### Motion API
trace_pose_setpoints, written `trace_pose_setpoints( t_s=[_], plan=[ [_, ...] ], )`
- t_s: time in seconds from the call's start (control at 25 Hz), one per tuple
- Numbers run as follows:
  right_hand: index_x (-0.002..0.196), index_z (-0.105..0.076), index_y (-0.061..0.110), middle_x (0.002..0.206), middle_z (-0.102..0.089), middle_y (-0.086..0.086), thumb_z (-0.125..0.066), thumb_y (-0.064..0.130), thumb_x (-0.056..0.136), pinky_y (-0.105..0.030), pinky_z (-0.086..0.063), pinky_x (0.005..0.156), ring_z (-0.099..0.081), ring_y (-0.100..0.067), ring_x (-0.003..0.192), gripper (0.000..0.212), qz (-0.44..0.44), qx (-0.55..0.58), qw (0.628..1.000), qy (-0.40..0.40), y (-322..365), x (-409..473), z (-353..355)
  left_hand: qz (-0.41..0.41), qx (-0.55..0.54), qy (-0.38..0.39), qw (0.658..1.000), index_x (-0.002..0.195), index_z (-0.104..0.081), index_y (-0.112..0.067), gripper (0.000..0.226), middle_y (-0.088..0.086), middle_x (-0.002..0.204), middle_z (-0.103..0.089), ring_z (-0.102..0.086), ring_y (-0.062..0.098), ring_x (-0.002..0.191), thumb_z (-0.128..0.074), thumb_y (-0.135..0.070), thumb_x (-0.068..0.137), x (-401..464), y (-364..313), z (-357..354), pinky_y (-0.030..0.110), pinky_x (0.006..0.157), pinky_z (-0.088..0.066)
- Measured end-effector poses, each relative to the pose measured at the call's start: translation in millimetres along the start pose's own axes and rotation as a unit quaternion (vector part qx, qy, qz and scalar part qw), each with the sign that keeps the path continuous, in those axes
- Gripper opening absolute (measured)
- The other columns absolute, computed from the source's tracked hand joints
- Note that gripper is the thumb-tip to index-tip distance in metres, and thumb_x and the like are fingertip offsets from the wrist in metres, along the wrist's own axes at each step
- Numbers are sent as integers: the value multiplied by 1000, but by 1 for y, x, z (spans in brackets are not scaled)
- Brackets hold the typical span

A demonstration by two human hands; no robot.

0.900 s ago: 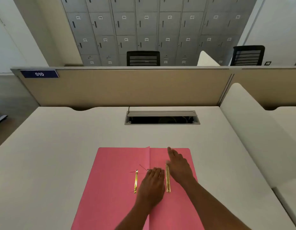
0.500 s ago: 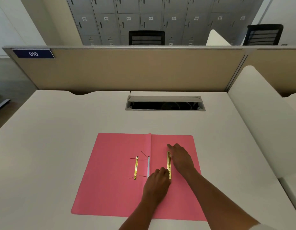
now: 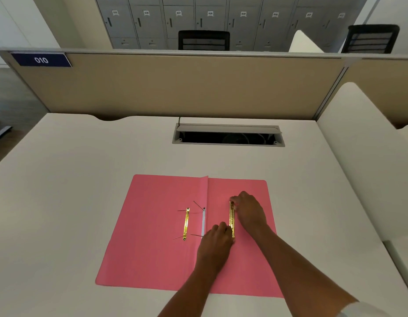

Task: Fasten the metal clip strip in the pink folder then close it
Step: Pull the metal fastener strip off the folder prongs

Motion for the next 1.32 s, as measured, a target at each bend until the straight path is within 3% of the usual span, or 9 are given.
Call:
trace_pose_setpoints(
  t_s=[0.28, 0.68, 0.84, 0.96, 1.16, 1.32],
  plan=[
    [115, -69, 17, 111, -64, -7, -53, 8, 95, -34, -56, 83, -62, -22, 94, 28, -35, 79, 996, -10, 0, 5, 1, 15, -6, -14, 1000, 73, -74, -21, 26, -7, 69, -65, -59, 6, 54, -93, -33, 58, 0, -1, 0, 19, 42, -49],
    [89, -66, 17, 90, -68, 2, -66, 11, 86, -35, -56, 74, -64, -15, 82, 7, -70, 194, 978, 4, -3, 14, 4, 26, -34, -34, 998, 82, -75, -18, 27, -6, 74, -67, -61, 8, 58, -91, -29, 63, -2, -1, -4, 19, 45, -50],
    [84, -65, 20, 81, -69, 6, -69, 9, 83, -26, -53, 65, -65, -11, 75, 11, -88, 258, 962, 4, -4, 15, 4, 44, -62, -20, 997, 86, -74, -16, 24, -4, 77, -68, -62, 9, 61, -88, -25, 68, -3, -2, -6, 22, 47, -51],
    [79, -65, 19, 75, -66, 8, -73, 7, 79, -20, -48, 58, -65, -13, 72, 15, -109, 295, 949, 5, -3, 18, 6, 61, -89, -15, 994, 94, -71, -13, 17, 1, 86, -68, -63, 15, 70, -77, -21, 80, -1, -1, -6, 27, 53, -53],
    [82, -65, 11, 85, -71, -10, -76, 3, 78, -36, -60, 71, -69, -25, 77, 14, -129, 388, 913, -11, 0, 24, 17, 93, -134, -36, 986, 117, -58, -13, 24, 5, 106, -63, -61, 23, 90, -48, -25, 99, 9, 4, -3, 34, 66, -49],
    [91, -63, 6, 83, -68, -11, -74, 2, 82, -32, -60, 62, -69, -21, 68, 14, -136, 473, 870, -25, 14, 26, 33, 158, -177, -59, 970, 124, -53, -17, 27, 3, 105, -65, -66, 23, 85, -41, -26, 102, 19, 13, 12, 35, 68, -51]
  ],
)
Point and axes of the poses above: each hand's wrist, its own x-axis towards the middle knuckle, its own z-axis out of the back of the hand, y = z × x, the point moved 1 cm from there along x, towards the middle knuckle
